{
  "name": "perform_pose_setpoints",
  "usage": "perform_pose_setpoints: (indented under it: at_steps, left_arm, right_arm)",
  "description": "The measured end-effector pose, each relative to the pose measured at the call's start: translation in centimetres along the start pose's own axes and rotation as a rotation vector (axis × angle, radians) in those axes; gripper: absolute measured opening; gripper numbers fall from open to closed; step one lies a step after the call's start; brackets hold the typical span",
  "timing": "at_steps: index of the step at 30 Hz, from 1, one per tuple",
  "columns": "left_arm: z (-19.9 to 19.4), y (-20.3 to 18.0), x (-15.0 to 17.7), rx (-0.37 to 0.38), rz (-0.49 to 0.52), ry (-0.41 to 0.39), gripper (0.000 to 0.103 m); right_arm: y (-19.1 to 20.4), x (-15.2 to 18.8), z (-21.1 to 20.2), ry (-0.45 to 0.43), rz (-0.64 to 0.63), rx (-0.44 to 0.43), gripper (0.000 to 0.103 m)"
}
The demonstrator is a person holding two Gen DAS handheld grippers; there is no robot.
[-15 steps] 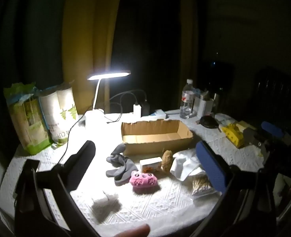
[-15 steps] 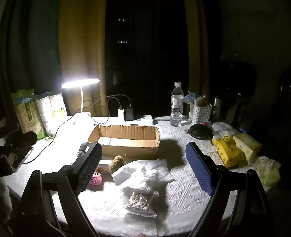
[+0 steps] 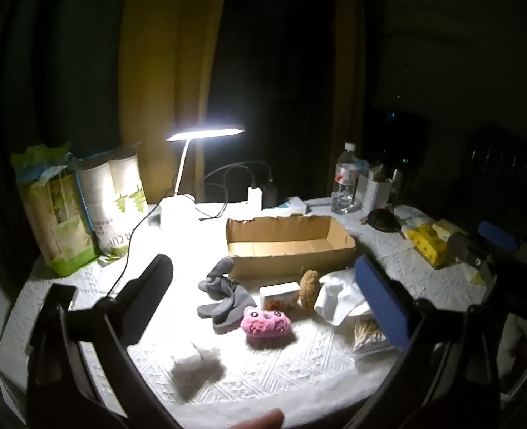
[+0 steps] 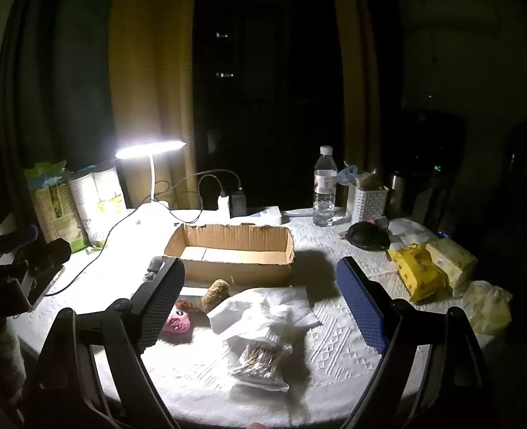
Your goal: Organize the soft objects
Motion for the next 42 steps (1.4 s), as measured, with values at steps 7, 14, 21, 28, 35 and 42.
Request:
perform_pose_setpoints:
  at_steps: [7, 14, 21, 28, 35, 42]
  left_arm:
    - [-0.2, 0.1, -0.4, 0.008, 0.002, -0.001, 0.103]
    - [-0.3, -0.4, -0.5, 0.012, 0.01, -0.006, 0.103]
    - [-0.5, -0.8, -0.4, 0.013, 0.015, -0.015, 0.103]
    - [-0.5, -1.0, -0.3, 0.019, 0.017, -0.015, 0.103]
    - [-0.4, -1.2, -0.4, 0.023, 0.018, -0.019, 0.103]
    - [-0.3, -1.3, -0.2, 0.031, 0.019, -0.026, 0.102]
  right_arm:
    - [0.1, 0.0, -0.3, -0.003, 0.0, -0.013, 0.089]
    - [0.3, 0.2, -0.2, 0.001, -0.001, -0.018, 0.089]
    - [0.2, 0.2, -0.2, 0.003, -0.001, -0.02, 0.089]
    - [0.2, 0.3, -0.2, 0.01, 0.003, -0.02, 0.089]
    - [0.2, 0.3, -0.1, 0.01, 0.004, -0.021, 0.089]
    - [0.2, 0.4, -0.1, 0.011, 0.003, -0.02, 0.089]
Point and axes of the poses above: each gripper's, at about its wrist camera, not at the fingertips, and z roughly the way its jaws point, y to its left, x to its underside, the point moved 10 cm from there along z, roughly the way its jaws point, and after that the axes turned 3 degrees about z, right-handed, at the moved point
